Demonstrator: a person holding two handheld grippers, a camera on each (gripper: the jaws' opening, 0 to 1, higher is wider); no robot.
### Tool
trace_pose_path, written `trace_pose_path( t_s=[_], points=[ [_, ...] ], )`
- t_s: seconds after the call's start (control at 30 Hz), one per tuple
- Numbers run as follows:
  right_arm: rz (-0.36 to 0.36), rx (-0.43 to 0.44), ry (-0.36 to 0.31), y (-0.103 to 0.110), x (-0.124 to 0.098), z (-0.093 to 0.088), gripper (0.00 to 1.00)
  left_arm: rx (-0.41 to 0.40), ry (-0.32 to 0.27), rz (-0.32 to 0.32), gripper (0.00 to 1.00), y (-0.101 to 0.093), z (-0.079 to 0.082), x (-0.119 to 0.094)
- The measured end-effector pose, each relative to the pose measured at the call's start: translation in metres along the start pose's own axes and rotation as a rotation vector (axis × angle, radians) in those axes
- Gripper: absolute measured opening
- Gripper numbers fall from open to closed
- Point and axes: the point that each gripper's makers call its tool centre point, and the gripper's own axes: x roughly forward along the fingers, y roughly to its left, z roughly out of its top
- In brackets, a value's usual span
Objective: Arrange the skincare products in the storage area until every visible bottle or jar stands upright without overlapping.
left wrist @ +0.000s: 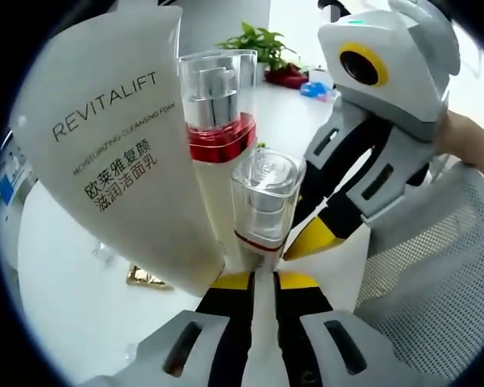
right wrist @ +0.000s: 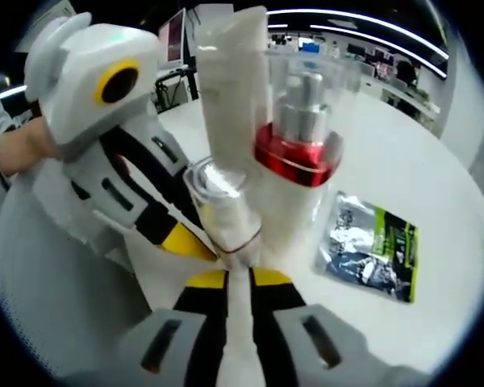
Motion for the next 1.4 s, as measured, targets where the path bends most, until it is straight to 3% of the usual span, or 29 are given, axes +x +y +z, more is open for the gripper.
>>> trace_pose_path(
  t_s=[0.8,1.4],
  points=[
    [-0.013,0.006,-0.017,-0.001,-0.005,0.002,0.1,-0.007,-0.003,0.021,0.04,0.002,0.0,-0.004],
    [-0.032,0.011,-0.056,0.008,-0.023,0.009,0.13,-0.017,-0.033,0.066,0.06,0.005,-0.002,-0.027]
  ],
)
